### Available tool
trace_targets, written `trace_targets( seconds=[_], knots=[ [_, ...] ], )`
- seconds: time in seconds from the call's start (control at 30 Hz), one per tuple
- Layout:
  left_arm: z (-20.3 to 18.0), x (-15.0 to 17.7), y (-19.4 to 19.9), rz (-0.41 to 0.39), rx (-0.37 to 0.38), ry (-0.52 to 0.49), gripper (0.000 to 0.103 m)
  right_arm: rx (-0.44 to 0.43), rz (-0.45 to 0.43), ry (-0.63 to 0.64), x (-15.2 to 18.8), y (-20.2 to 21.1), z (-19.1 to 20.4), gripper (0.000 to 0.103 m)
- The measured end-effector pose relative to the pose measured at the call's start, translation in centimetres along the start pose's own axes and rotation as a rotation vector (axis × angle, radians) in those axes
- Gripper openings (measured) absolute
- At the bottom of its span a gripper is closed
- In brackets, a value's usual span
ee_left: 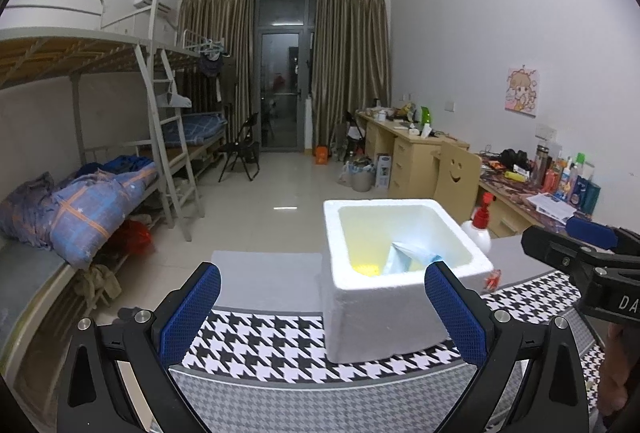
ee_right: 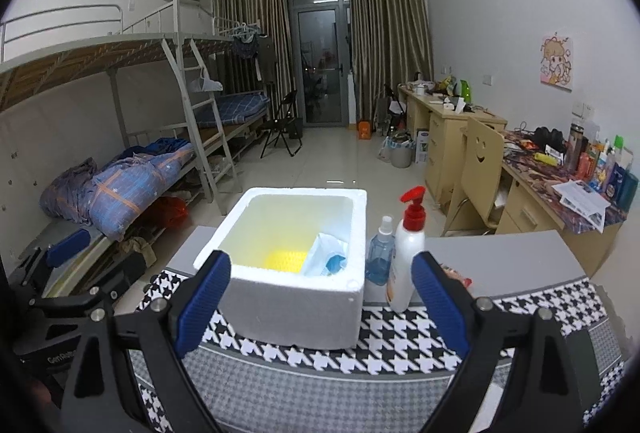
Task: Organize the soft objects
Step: 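Withdraw both tools from the foam box back toward the remaining items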
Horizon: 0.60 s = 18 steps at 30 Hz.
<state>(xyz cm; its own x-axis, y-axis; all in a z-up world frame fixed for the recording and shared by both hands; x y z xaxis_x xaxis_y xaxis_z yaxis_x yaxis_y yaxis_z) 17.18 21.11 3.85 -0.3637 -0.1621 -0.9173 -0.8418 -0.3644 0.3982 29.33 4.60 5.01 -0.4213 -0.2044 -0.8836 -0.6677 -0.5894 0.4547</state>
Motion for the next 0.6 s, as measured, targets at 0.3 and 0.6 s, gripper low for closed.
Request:
trace_targets(
  seconds=[0.3,0.6],
  knots=[
    [-1.6,0.8,2.1,-0.020,0.028,-0.017,0.102,-0.031,-0.014,-0.010,1.2,2.1,-0.2,0.095],
    [-4.1,2.4,4.3,-0.031,0.075,-0.052,0.102,-0.026,-0.036,-0.052,2.9,4.2,-2.1,0.095]
  ],
)
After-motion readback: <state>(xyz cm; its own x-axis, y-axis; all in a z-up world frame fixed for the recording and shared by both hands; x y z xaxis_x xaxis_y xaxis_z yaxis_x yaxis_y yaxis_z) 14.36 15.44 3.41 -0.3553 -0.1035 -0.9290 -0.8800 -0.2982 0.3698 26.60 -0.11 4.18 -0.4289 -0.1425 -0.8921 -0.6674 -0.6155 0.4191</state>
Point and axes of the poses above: each gripper's, at about its wrist camera, not at the fingertips, and y roughly against the way its jaws point, z to its left, x to its underside, the point moved 6 cm from there along -y, roughly the way its jaws point, and after that the axes turned 2 degrees about -y, right-handed, at the moved point
